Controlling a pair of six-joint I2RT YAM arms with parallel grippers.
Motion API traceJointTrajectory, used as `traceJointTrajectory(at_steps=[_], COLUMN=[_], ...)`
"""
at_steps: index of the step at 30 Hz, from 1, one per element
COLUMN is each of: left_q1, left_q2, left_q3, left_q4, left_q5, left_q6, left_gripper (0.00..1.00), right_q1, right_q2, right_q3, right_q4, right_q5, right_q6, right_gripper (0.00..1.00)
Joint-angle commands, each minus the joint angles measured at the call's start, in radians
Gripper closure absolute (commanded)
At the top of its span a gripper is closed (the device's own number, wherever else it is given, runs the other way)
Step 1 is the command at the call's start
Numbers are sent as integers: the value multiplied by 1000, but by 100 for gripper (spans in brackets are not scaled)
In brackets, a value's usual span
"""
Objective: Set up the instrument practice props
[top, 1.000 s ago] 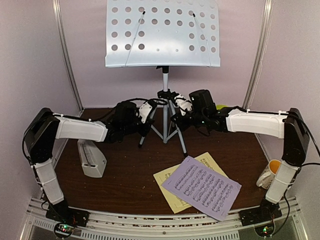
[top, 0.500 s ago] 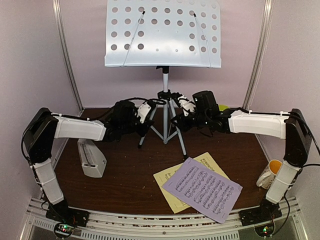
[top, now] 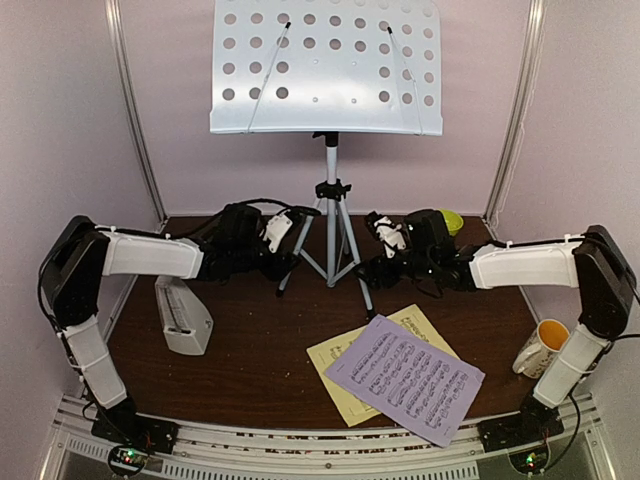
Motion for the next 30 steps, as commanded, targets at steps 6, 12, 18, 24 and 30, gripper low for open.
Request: traceJointTrajectory(at_steps=[6,12,18,24,30], left_q1=[14,16,16,46,51], left_q2=[96,127,107,66,94], left_q3=[126,141,83,-29,0], left_q4=[-27,-20,21,132,148], left_q5=[122,122,131,164,155], left_q6=[49,43,30,14,42], left_gripper=[47,54,47,46,48], right_q1=[-3,-4,-3,-4,-5], right_q2=[128,190,177,155,146], right_q3=[19,12,10,8,-3], right_q4=[144,201,210,207,214], right_q5=[-43,-19,37,35,35], right_q6=[-3,1,-13,-32,-47], right_gripper=[26,36,60,89,100])
